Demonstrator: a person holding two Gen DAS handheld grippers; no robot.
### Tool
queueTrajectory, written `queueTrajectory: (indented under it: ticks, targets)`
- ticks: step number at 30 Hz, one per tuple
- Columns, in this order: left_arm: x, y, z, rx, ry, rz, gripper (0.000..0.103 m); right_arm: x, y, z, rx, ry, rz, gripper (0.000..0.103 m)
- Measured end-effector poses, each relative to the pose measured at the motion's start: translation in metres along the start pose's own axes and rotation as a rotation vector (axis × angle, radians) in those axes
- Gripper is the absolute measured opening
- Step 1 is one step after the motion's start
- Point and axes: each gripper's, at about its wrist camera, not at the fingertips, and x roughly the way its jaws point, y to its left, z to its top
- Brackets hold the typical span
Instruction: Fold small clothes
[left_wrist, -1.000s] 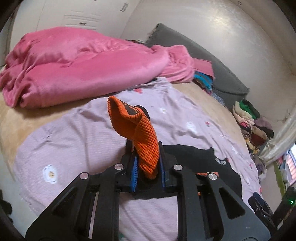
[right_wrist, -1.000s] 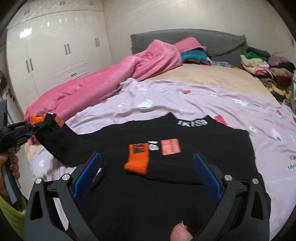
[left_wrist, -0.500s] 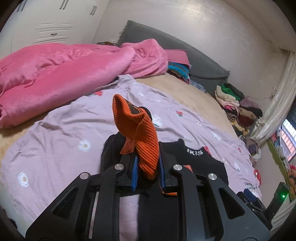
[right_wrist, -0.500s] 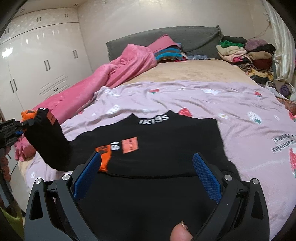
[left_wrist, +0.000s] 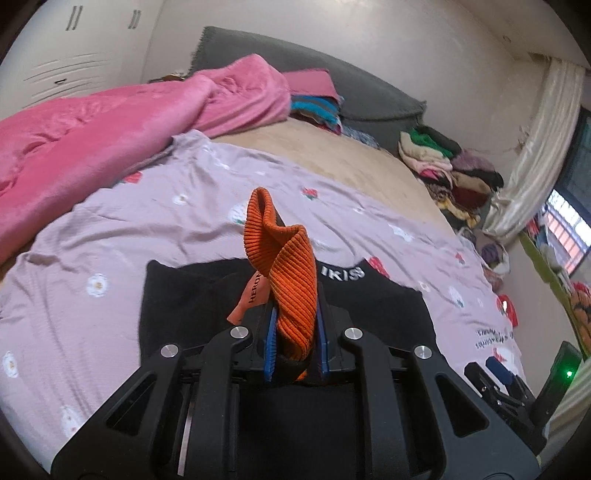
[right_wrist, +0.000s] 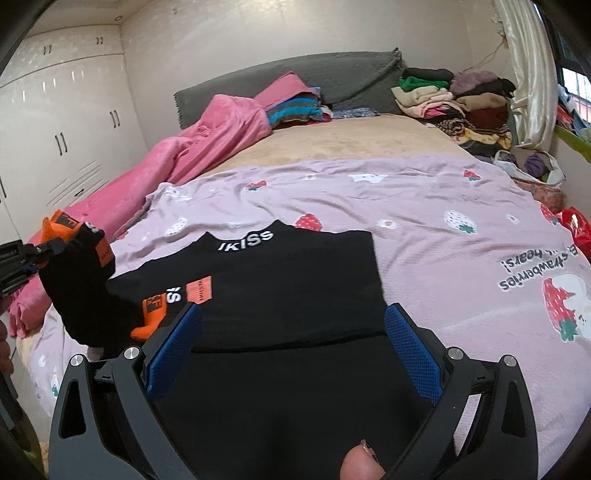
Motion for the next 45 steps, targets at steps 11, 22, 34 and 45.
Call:
queueTrajectory:
  ticks: [11,22,34,45]
  targets:
    - [0.046,-0.043,-0.021,0.054,0.106,-0.088,0.009,-0.006,-0.024,-0.002,0.014,-0.008,-0.087,0.098]
    - [0.085,-0.075,-0.044,0.139,0.204,-0.155,0.010,-0.005,-0.050,-0.005,0.049,0.003,-0.155,0.098]
    - [0.108,-0.089,-0.074,0.186,0.353,-0.318,0.048,0.006,-0.073,-0.007,0.119,0.033,-0.159,0.098]
    - [0.089,-0.031,-0.034,0.209,0.231,-0.110,0.080,0.060,0.003,-0.027,0.044,0.231,0.132,0.084]
